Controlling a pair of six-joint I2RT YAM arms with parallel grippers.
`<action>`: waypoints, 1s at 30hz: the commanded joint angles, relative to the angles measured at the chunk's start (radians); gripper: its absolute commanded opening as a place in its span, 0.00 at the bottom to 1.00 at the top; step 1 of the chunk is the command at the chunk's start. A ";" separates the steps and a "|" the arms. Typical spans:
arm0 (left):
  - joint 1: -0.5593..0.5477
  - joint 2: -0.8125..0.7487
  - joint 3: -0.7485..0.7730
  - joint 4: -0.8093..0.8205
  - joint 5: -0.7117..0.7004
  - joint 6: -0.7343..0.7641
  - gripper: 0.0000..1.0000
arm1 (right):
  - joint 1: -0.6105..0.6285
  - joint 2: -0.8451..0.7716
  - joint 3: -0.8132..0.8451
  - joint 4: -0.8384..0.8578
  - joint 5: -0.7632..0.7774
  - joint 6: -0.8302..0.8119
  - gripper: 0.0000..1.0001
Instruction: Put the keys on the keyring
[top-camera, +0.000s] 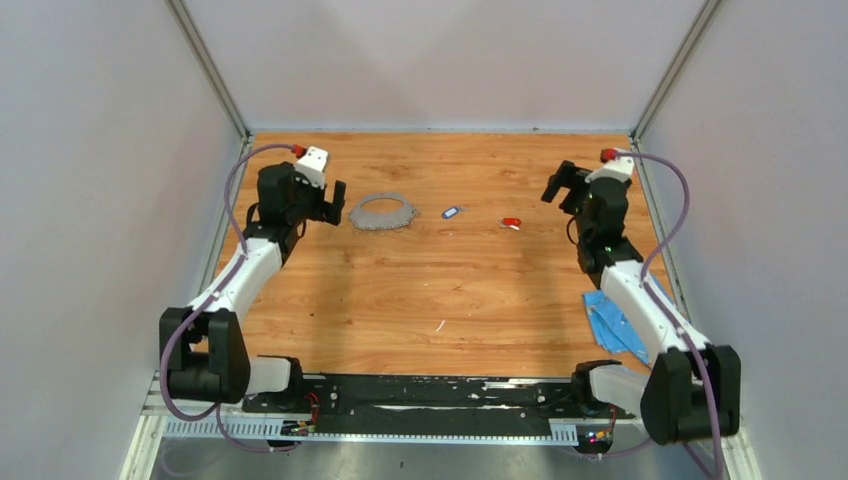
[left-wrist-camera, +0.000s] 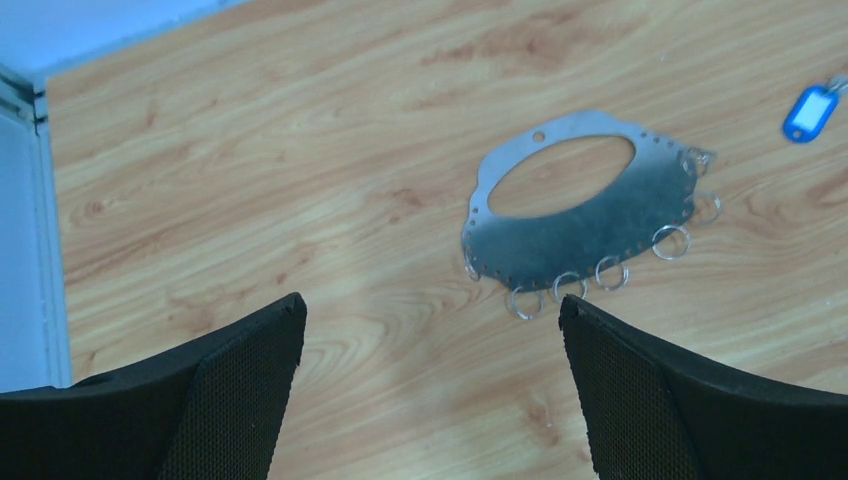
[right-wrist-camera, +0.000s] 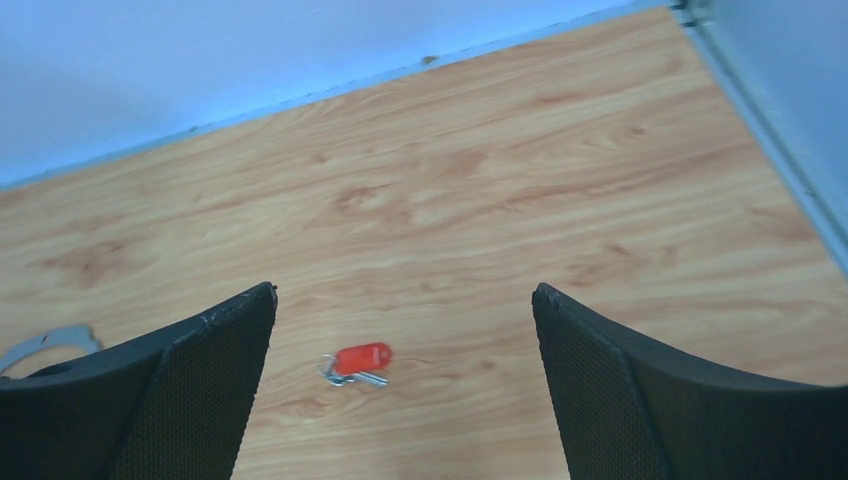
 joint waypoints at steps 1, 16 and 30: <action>-0.051 0.102 0.177 -0.368 -0.146 0.078 1.00 | 0.063 0.207 0.197 -0.214 -0.253 -0.053 1.00; -0.051 0.174 0.299 -0.488 0.065 0.012 1.00 | 0.378 0.953 0.936 -0.440 -0.316 -0.331 0.92; -0.056 0.195 0.279 -0.505 0.166 0.099 1.00 | 0.381 1.217 1.167 -0.547 -0.743 -0.364 0.66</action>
